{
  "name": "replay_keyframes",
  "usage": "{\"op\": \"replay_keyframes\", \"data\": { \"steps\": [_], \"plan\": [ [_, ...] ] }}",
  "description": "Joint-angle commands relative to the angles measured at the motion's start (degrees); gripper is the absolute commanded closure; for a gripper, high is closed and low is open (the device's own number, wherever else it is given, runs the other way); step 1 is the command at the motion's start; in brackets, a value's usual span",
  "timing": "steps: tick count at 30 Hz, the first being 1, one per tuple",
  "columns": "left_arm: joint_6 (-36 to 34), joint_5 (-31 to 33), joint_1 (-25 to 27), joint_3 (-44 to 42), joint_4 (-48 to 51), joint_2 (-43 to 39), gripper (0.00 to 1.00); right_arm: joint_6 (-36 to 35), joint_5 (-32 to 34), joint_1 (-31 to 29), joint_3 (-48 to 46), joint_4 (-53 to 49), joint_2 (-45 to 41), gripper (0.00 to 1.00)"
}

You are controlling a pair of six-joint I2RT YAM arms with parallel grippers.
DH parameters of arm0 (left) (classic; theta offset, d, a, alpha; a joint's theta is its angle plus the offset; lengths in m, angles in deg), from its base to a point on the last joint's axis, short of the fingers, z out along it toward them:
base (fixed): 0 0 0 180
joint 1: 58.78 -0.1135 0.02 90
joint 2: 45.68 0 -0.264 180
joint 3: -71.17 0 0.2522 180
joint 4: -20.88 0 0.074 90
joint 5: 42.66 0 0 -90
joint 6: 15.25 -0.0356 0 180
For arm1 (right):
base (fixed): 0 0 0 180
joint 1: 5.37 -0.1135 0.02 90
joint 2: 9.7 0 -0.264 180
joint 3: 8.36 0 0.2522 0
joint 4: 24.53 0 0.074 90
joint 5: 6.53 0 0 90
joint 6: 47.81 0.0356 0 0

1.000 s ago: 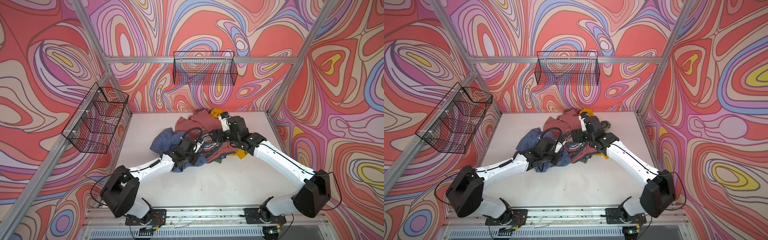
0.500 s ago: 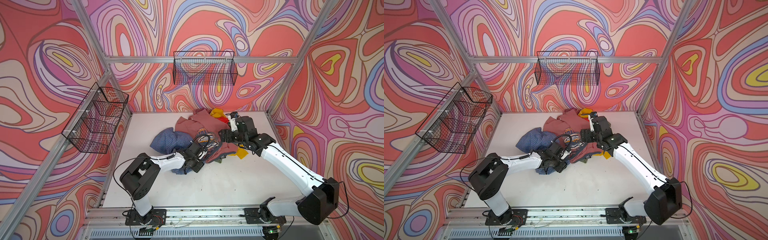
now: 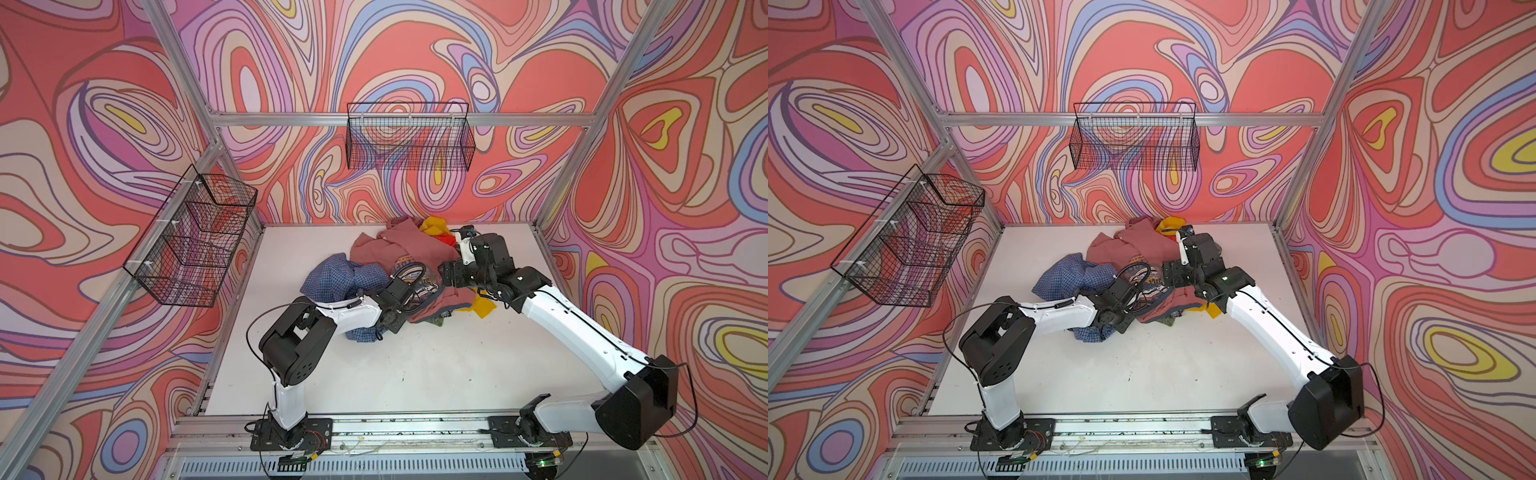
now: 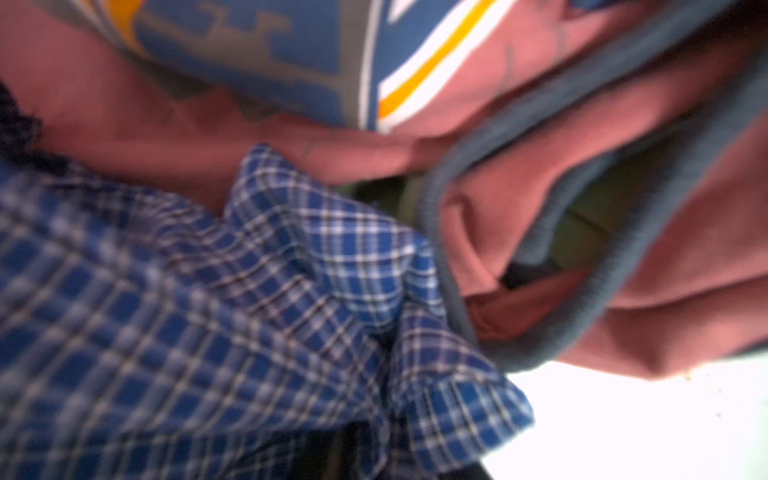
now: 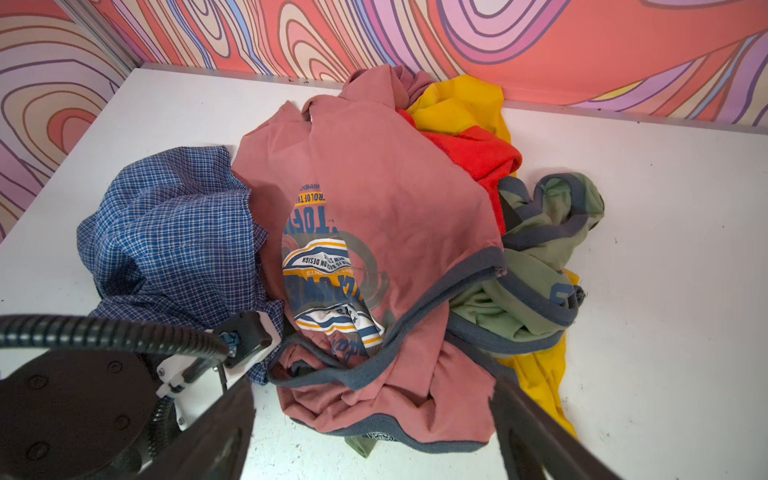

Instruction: Pick out a specific cloth from the pile

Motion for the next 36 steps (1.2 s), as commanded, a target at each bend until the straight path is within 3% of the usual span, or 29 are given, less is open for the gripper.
{"op": "replay_keyframes", "data": {
  "steps": [1, 3, 14, 22, 26, 31, 36],
  "plan": [
    [2.9, -1.1, 0.0, -3.6, 6.1, -0.7, 0.95, -0.7, 0.3, 0.4, 0.0, 0.1, -0.5, 0.08],
    [3.8, -0.6, 0.0, -3.6, 6.8, -2.5, 1.00, -0.6, 0.1, 0.4, -0.2, 0.5, -0.1, 0.08],
    [9.2, 4.8, -0.5, -5.2, 12.5, -18.4, 1.00, -0.5, -0.4, 0.4, -0.7, 1.7, 0.7, 0.08],
    [9.9, 5.2, -1.6, -7.0, 15.1, -26.3, 1.00, -0.5, -1.6, 0.4, -0.8, 3.1, 1.8, 0.08],
    [9.7, 2.1, -2.0, -8.2, 12.8, -25.4, 0.97, -0.5, -5.5, 0.4, -0.9, 3.4, 3.1, 0.10],
    [10.0, -2.1, -2.0, -9.0, 8.4, -21.9, 0.97, 1.7, -16.0, 0.3, -5.1, 7.7, 6.7, 0.17],
    [10.4, -2.4, -2.0, -9.6, 6.7, -19.0, 0.94, 3.6, -16.5, -3.2, -8.0, 11.6, 11.4, 0.19]
  ]
}}
